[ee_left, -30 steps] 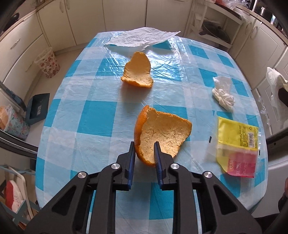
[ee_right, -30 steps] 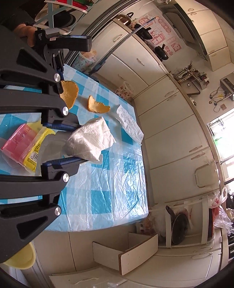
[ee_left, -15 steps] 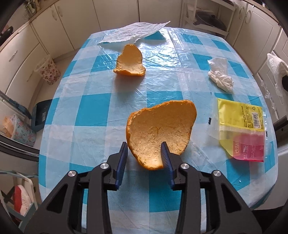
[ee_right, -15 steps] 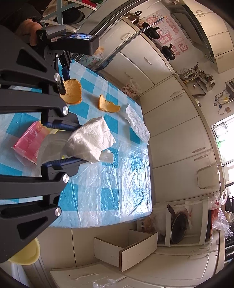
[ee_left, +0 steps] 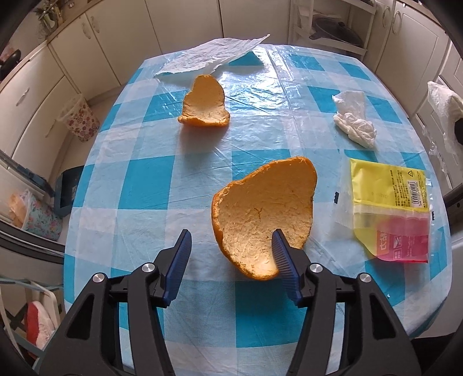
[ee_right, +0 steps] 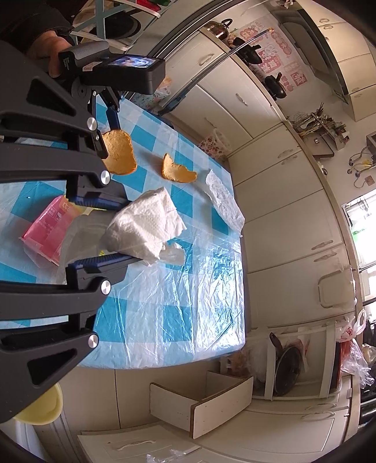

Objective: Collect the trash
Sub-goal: 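Grasp the large orange peel by its rim with the left tool, then carry the white tissue to the yellow bin and open the right tool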

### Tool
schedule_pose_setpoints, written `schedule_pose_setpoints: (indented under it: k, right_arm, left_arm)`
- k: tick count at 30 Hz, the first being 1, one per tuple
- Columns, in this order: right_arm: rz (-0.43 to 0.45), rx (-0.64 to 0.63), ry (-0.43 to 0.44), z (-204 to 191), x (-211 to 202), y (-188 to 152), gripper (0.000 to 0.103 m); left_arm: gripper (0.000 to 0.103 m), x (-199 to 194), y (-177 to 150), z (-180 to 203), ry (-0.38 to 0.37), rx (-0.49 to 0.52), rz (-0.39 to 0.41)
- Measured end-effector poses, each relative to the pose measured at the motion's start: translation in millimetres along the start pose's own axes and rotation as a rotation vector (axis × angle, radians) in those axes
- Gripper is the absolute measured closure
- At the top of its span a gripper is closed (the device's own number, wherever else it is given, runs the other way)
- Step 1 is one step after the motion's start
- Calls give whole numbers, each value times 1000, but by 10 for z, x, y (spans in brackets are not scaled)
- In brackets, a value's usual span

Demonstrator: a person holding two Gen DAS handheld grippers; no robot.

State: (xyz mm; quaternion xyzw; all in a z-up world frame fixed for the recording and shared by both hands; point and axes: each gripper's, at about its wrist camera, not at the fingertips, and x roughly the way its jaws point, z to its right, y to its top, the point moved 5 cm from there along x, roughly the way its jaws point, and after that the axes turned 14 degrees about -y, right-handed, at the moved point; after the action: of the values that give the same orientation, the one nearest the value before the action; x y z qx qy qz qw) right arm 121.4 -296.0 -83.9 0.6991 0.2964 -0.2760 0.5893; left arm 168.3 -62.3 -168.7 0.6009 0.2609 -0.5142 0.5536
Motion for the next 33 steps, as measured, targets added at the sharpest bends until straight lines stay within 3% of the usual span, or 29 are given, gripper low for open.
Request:
schedule_pose_setpoints:
  k: [8, 13, 15, 18, 33]
  right_arm:
    - [-1, -1, -2, -10, -10, -4, 74]
    - [0, -1, -2, -1, -15, -8, 74]
    - [-1, -1, -2, 0, -14, -7, 74]
    - [1, 0, -5, 13, -22, -6, 74]
    - [7, 6, -38, 192, -156, -43, 74]
  left_arm:
    - [49, -1, -14, 52, -3, 23, 3]
    - [69, -13, -28, 141, -29, 51, 8]
    - [82, -20, -32, 164, -24, 66, 12]
    - [89, -61, -19, 192, -40, 73, 27]
    - [98, -335, 116, 1, -52, -14, 150]
